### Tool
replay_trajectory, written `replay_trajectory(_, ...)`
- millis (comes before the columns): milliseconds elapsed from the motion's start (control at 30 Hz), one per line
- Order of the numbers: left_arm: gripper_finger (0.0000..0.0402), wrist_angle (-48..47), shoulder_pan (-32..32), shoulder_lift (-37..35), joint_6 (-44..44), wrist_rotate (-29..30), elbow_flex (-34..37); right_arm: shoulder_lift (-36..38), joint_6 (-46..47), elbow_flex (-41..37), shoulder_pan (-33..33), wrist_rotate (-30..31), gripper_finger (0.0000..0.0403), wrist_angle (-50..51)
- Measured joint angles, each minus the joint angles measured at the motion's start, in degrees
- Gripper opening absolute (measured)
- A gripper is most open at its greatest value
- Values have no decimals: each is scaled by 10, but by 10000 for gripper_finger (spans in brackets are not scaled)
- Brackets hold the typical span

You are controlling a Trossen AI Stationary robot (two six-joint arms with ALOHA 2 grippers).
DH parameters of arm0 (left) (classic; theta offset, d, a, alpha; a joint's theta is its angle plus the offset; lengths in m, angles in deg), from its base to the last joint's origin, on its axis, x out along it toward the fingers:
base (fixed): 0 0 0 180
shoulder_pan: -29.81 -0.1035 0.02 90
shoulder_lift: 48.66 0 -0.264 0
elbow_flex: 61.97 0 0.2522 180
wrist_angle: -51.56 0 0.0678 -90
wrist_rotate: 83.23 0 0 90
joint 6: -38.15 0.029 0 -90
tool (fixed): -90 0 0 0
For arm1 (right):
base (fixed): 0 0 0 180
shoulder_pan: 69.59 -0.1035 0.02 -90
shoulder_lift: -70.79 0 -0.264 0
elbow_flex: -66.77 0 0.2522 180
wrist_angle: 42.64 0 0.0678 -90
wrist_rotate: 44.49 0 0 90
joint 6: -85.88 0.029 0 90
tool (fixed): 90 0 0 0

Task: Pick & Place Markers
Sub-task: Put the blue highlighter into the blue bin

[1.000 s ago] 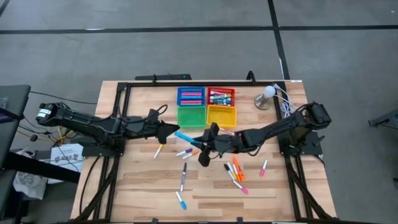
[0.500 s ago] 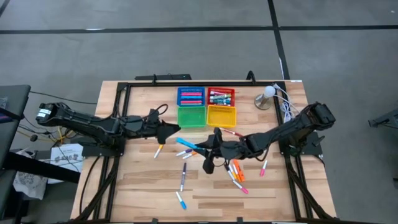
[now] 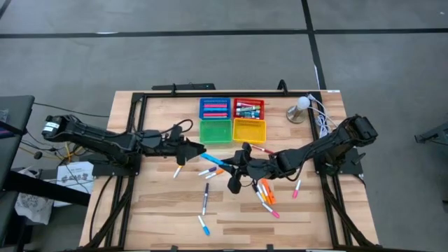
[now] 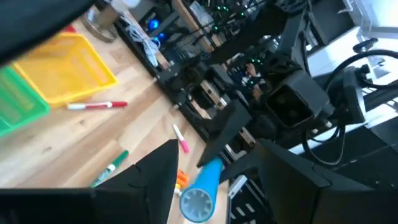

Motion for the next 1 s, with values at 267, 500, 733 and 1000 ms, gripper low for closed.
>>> replay_trajectory(267,210,58,0,78,-63,-23,0,0,-15,0,10,0,62,-5)
replay_trajectory(500,208,147,0,137,-74,-30,0,0,-11,0,26,-1,62,-5)
replay_trajectory(733,195,175,0,163,-88,-28,0,0,-11,0,34,-2,62,-1)
replay_trajectory(1000,135,174,-2,164,-87,-15,0,0,-14,0,36,0,63,-1)
